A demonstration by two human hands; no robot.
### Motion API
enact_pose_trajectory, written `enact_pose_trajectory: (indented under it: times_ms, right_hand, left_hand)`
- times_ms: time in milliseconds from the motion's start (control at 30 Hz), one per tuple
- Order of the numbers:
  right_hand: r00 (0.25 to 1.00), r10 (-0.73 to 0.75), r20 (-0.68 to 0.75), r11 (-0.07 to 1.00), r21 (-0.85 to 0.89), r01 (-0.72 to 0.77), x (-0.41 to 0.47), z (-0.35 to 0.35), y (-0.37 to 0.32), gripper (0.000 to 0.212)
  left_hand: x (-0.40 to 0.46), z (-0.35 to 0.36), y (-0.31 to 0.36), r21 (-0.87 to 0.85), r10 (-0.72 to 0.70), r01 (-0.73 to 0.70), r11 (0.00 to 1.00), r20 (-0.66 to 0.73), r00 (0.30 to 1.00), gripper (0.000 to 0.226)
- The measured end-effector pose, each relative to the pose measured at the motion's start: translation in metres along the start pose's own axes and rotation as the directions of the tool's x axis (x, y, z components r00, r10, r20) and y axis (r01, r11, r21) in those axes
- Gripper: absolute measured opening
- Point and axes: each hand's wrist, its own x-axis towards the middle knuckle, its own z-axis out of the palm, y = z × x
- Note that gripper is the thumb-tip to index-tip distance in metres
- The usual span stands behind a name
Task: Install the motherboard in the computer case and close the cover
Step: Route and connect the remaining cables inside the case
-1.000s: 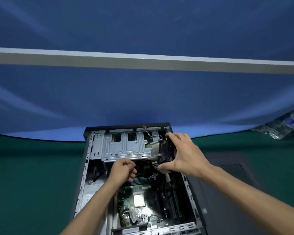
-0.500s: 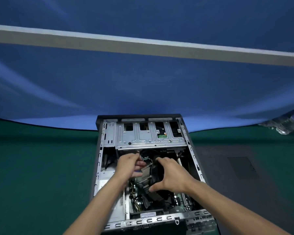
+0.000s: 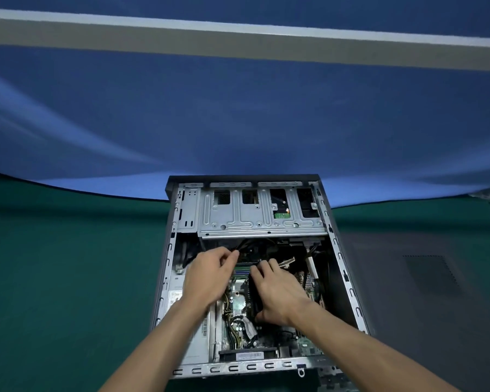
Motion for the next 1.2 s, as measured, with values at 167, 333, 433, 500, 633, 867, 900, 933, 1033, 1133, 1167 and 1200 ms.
enact_pose_trajectory:
  times_ms: [167,333,433,500,633,867,900,933,1033,1133,1167,1200]
  right_hand:
    - [0.998,-0.057,-0.009,0.997,-0.058,0.056,0.007,0.005,-0.005,0.092]
    - [0.997,-0.08,-0.01,0.996,-0.046,0.079,0.004,0.015,-0.009,0.089]
    - [0.995,-0.102,-0.01,0.995,-0.021,0.102,0.002,0.022,-0.007,0.092]
    - [0.991,-0.133,-0.015,0.991,-0.026,0.132,0.004,0.023,-0.003,0.095]
    - [0.991,-0.123,-0.061,0.992,0.028,0.125,0.012,0.022,0.001,0.092]
    - [0.992,-0.121,-0.022,0.99,0.074,0.122,0.01,0.031,-0.006,0.087]
    - [0.992,-0.121,-0.017,0.99,0.073,0.122,0.011,0.03,-0.006,0.088]
    - [0.993,-0.122,-0.008,0.99,0.069,0.122,0.012,0.028,-0.005,0.089]
    - [0.991,-0.127,0.039,0.989,0.083,0.124,0.017,0.02,-0.004,0.095]
    - [0.987,-0.12,0.103,0.971,0.221,0.095,0.017,0.014,0.002,0.089]
    - [0.987,-0.112,0.113,0.954,0.292,0.074,0.016,0.012,0.006,0.083]
    - [0.99,-0.097,0.106,0.932,0.358,0.054,0.015,0.01,0.01,0.075]
  left_hand:
    - [0.008,0.009,0.002,0.149,-0.073,0.076,0.986,-0.022,0.997,0.018]
    - [0.009,0.015,0.0,0.21,-0.05,0.072,0.975,-0.106,0.993,0.021]
    - [0.011,0.015,-0.004,0.225,-0.046,0.078,0.971,-0.143,0.989,0.021]
    - [0.01,0.016,-0.004,0.308,-0.036,0.068,0.949,-0.109,0.993,0.023]
    - [0.011,0.019,-0.004,0.398,-0.041,0.064,0.915,-0.066,0.997,0.022]
    - [0.018,0.022,-0.005,0.499,-0.111,0.104,0.86,-0.016,0.994,0.024]
    - [0.019,0.023,-0.004,0.523,-0.136,0.116,0.844,0.0,0.991,0.025]
    - [0.02,0.022,-0.004,0.545,-0.169,0.128,0.828,0.024,0.985,0.025]
    - [0.029,0.019,-0.001,0.559,-0.295,0.183,0.809,0.116,0.949,0.024]
    - [0.043,0.013,-0.005,0.477,-0.419,0.269,0.837,0.242,0.875,0.023]
    - [0.047,0.012,-0.008,0.432,-0.456,0.311,0.846,0.285,0.843,0.023]
    - [0.051,0.011,-0.01,0.392,-0.485,0.353,0.85,0.319,0.814,0.024]
